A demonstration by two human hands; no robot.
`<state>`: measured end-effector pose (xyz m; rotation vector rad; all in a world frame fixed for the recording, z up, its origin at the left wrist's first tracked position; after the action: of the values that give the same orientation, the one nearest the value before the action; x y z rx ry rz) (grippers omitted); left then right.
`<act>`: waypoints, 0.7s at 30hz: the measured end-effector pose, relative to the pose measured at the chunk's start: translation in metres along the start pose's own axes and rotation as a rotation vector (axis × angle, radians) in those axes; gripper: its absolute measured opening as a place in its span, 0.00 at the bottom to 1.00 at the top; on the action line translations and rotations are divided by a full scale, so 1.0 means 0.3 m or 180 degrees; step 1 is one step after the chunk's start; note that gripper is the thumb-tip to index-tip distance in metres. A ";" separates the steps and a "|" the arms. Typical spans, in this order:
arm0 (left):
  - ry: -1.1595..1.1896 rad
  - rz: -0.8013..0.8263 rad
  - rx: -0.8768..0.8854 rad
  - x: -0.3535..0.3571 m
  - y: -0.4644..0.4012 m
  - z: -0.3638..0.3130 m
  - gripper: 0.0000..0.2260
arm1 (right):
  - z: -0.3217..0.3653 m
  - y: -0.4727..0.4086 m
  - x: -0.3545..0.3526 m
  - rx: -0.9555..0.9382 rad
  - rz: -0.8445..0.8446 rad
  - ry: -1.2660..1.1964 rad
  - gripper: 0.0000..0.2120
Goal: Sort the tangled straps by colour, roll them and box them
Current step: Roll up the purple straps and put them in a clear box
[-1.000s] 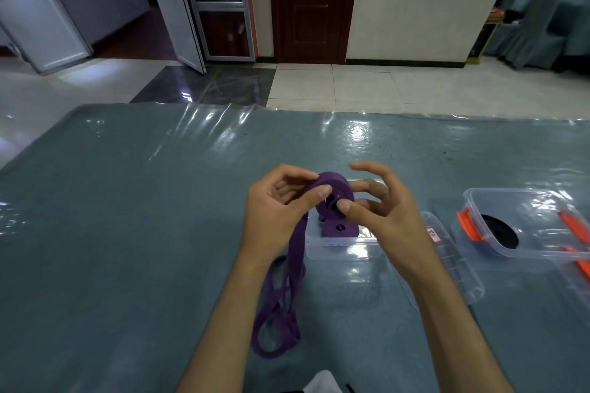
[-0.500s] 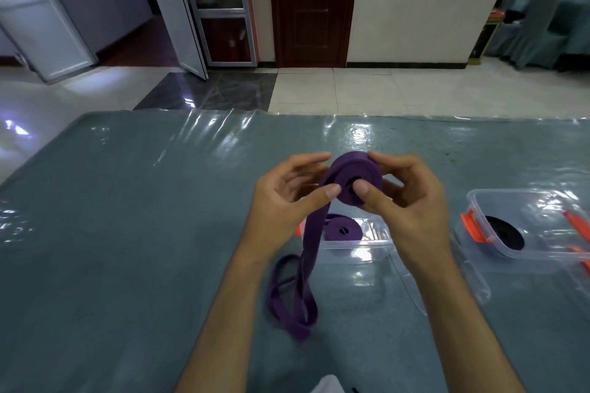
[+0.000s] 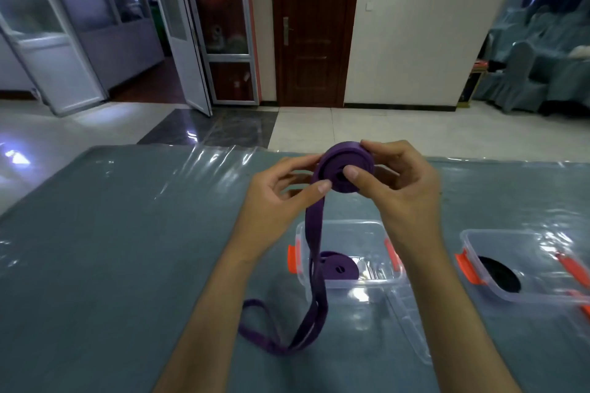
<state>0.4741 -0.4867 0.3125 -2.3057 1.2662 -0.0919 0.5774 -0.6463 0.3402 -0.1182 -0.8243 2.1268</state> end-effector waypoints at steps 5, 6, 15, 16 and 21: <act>-0.0482 -0.0309 0.0242 -0.043 -0.057 -0.090 0.13 | 0.054 -0.074 0.028 -0.0215 -0.0130 -0.0103 0.16; -0.0504 -0.0347 0.0296 -0.049 -0.071 -0.114 0.13 | 0.063 -0.086 0.031 -0.0256 -0.0168 -0.0149 0.16; -0.0309 -0.0295 0.0502 -0.108 -0.212 -0.280 0.16 | 0.176 -0.193 0.057 -0.0446 -0.0319 -0.0637 0.15; -0.0273 -0.0241 0.0524 -0.110 -0.226 -0.293 0.16 | 0.187 -0.204 0.063 -0.0453 -0.0322 -0.0669 0.15; 0.0135 0.0117 0.0720 -0.099 -0.285 -0.361 0.17 | 0.232 -0.270 0.101 -0.0466 -0.0345 -0.0905 0.15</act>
<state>0.4917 -0.4680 0.4513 -2.0969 1.2498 -0.2590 0.5877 -0.6244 0.4484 0.1535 -1.1267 2.0064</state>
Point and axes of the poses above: each hand's wrist, its own y-axis away from the middle knuckle, its own x-axis out of the palm, z = x × y, the point moved 9 cm from there along -y, towards the middle knuckle, and after that the axes turned 12 degrees about -y, right-handed, at the moved point
